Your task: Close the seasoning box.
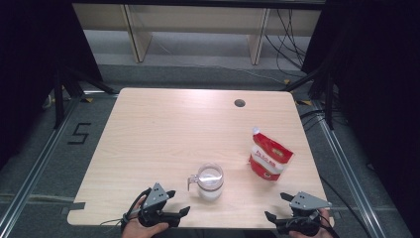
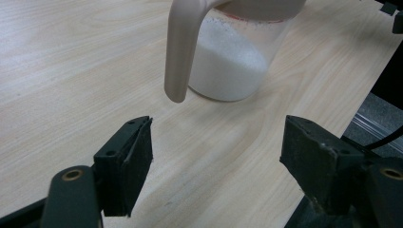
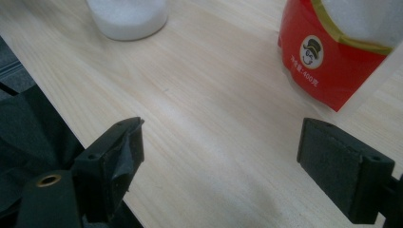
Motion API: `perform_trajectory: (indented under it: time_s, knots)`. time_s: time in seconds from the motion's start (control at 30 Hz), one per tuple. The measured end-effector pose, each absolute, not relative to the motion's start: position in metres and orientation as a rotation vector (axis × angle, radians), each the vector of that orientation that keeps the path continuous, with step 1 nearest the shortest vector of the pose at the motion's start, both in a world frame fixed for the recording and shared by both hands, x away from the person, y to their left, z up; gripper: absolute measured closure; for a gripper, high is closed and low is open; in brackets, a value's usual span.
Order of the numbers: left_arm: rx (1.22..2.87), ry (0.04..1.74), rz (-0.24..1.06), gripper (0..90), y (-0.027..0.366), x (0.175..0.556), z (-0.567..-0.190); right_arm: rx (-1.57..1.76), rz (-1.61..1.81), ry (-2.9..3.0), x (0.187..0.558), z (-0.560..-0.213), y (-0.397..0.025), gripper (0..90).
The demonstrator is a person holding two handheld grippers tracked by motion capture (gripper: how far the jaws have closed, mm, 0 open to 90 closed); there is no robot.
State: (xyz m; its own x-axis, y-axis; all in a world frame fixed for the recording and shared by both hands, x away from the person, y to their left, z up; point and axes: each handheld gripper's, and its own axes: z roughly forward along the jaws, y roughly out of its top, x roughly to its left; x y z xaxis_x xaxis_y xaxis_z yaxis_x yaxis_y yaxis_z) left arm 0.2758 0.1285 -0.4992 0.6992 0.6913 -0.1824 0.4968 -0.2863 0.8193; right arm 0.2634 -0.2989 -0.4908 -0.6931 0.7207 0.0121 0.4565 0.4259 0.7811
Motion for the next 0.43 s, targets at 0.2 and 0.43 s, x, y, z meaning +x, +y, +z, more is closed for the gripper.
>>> perform_trajectory:
  time_s: [0.2, 0.43]
  knots:
    - [1.96, 0.914, 0.263, 25.6, 0.1285, 0.2761, -0.4992, 1.029, 1.135, 2.376, 0.2634, -0.4918, -0.2987, 16.4]
    - [1.964, 0.928, 0.256, 24.8, 0.1322, 0.2795, -0.5016, 1.047, 1.14, 2.358, 0.2645, -0.4917, -0.3009, 16.3]
